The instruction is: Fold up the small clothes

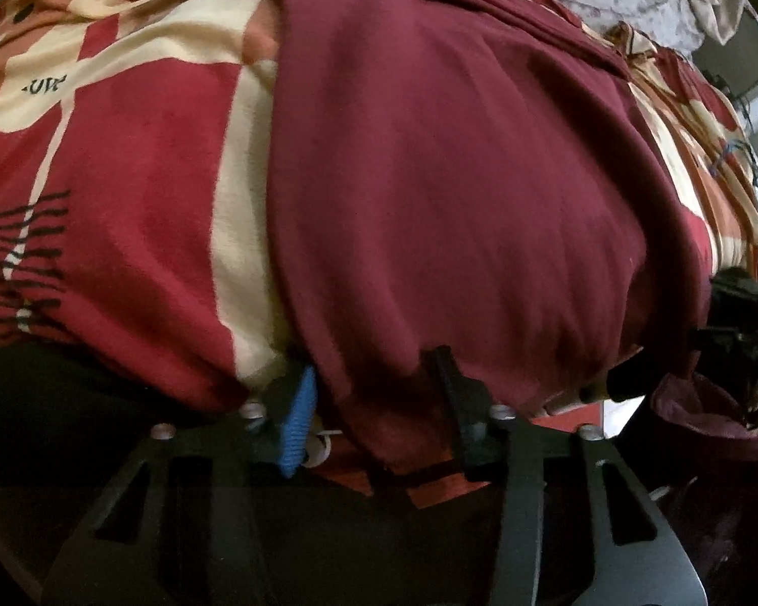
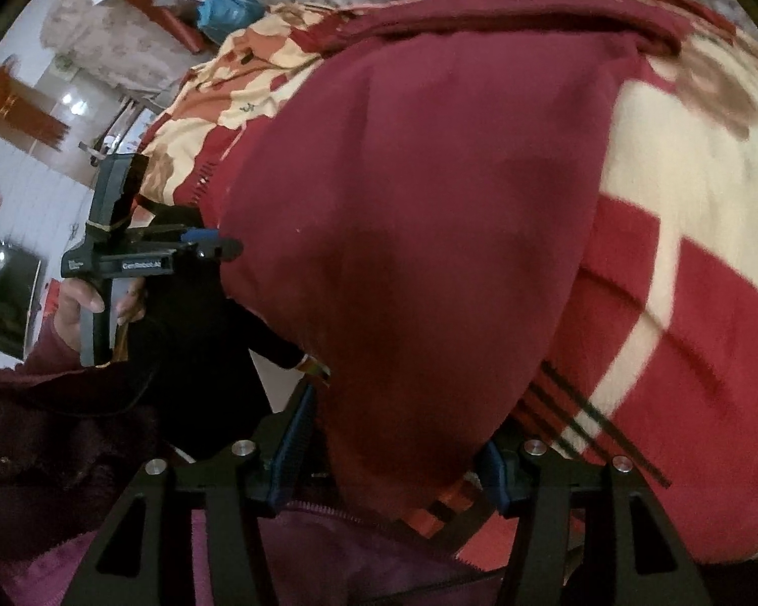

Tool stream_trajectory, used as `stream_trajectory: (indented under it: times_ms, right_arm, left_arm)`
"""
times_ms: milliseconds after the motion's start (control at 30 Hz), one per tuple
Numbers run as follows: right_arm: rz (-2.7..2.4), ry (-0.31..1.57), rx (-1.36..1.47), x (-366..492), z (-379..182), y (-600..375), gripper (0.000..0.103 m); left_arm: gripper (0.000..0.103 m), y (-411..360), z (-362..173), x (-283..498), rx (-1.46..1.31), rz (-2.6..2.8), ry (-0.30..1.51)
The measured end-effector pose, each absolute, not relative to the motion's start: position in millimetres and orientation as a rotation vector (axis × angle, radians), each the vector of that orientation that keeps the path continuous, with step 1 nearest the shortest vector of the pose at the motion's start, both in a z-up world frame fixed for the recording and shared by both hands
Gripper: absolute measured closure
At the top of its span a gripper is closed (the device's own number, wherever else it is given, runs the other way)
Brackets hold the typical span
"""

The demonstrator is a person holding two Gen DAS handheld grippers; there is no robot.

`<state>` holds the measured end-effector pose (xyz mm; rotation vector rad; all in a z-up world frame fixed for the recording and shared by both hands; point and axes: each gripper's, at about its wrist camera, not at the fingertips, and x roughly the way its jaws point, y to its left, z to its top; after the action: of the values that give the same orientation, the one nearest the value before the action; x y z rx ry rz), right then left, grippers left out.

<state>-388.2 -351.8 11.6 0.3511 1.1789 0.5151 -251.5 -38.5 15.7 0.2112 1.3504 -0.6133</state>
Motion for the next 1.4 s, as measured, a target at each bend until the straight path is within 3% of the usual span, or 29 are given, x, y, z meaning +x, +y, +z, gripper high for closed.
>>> stream_trajectory:
  times_ms: [133, 267, 600, 900, 1100, 1400]
  right_arm:
    - [0.537, 1.158, 0.279, -388.9, 21.2, -342.6, 0.079]
    - [0.555, 1.097, 0.361, -383.4, 34.4, -347.7, 0.085]
    - [0.561, 0.876, 0.56, -352.6, 86.8, -390.3, 0.087]
    - [0.427, 0.718, 0.631, -284.4, 117.2, -442.8, 0.087]
    - [0.307, 0.729, 0.678, -218.6, 103.1, -479.2, 0.087]
    - [0.154, 0.811, 0.712, -132.2, 63.3, -519.1, 0.087]
  left_arm:
    - [0.088, -32.5, 19.1, -250.4, 0.149, -0.617, 1.348]
    - [0.093, -23.0, 36.5, -248.6, 0.018, -0.662, 1.336]
    - [0.093, -18.8, 108.2, -215.3, -0.085, -0.738, 1.154]
    - [0.095, -54.2, 138.3, -124.3, -0.171, -0.728, 1.012]
    - [0.097, -82.1, 129.9, -44.5, -0.202, -0.667, 0.993]
    - [0.097, -107.3, 76.3, 40.1, -0.229, -0.555, 1.069]
